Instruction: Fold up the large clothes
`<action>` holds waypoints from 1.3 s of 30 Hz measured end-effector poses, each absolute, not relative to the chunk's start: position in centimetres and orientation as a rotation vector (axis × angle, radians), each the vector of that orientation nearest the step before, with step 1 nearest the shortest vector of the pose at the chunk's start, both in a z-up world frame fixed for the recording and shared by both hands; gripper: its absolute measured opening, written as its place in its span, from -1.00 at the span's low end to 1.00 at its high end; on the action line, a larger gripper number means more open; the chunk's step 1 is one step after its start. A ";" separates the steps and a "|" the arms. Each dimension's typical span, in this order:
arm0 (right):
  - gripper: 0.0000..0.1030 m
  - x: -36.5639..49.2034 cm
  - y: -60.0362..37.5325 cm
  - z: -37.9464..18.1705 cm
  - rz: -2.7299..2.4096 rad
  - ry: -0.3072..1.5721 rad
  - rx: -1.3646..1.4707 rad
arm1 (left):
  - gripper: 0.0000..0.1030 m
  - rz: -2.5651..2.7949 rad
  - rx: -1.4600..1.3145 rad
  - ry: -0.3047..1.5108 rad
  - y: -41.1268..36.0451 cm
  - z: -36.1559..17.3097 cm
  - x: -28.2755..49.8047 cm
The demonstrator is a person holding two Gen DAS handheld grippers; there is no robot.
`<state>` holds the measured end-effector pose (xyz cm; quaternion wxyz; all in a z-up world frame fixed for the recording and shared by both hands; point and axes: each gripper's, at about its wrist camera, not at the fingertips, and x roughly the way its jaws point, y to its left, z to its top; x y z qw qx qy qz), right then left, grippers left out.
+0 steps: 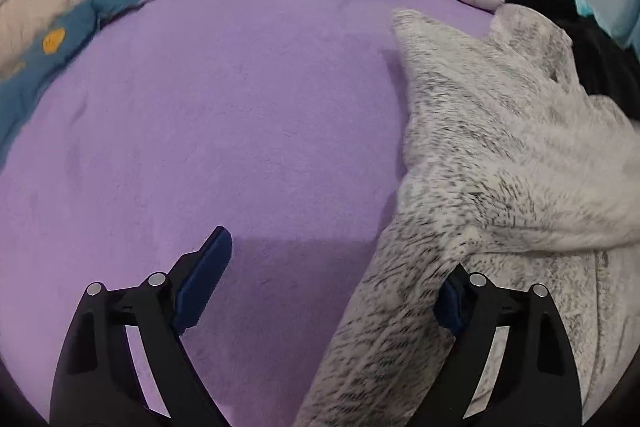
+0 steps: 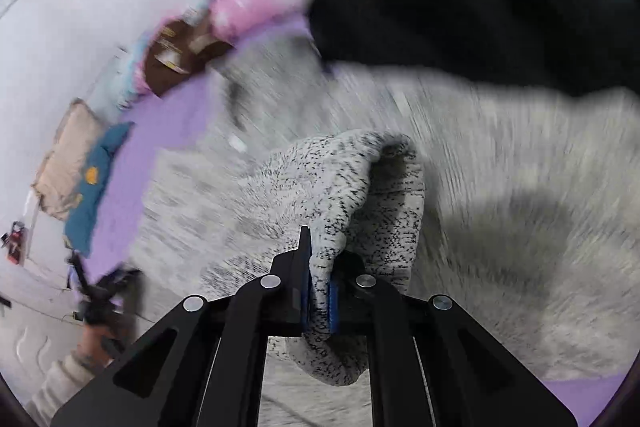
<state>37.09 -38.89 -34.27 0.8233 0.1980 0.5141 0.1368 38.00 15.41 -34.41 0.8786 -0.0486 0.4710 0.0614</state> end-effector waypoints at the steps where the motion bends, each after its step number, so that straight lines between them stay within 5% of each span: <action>1: -0.87 36.8 -39.1 -36.2 0.279 1.121 0.439 | 0.68 0.123 -0.143 0.997 16.0 -34.8 38.2; 8: -0.79 35.9 -40.3 -38.8 0.283 1.121 0.508 | 0.65 0.091 -0.263 1.015 17.0 -33.6 36.7; 9: -0.67 35.6 -40.3 -37.8 0.269 1.120 0.474 | 0.65 0.082 -0.261 1.015 16.2 -33.1 36.2; 13: 0.60 33.2 -39.2 -32.5 0.202 0.993 0.327 | 0.79 0.015 -0.212 0.968 13.4 -29.7 33.1; 22: 0.68 35.7 -32.9 -27.8 0.311 0.917 0.272 | 0.88 -0.209 -0.106 0.801 2.8 -23.4 36.9; 33: 0.68 39.7 -31.7 -37.6 0.176 1.105 0.250 | 0.88 -0.149 -0.116 1.023 -0.1 -32.9 46.3; 39: 0.91 40.7 -29.0 -39.8 0.153 1.155 0.069 | 0.88 -0.174 -0.101 1.068 0.2 -36.8 47.1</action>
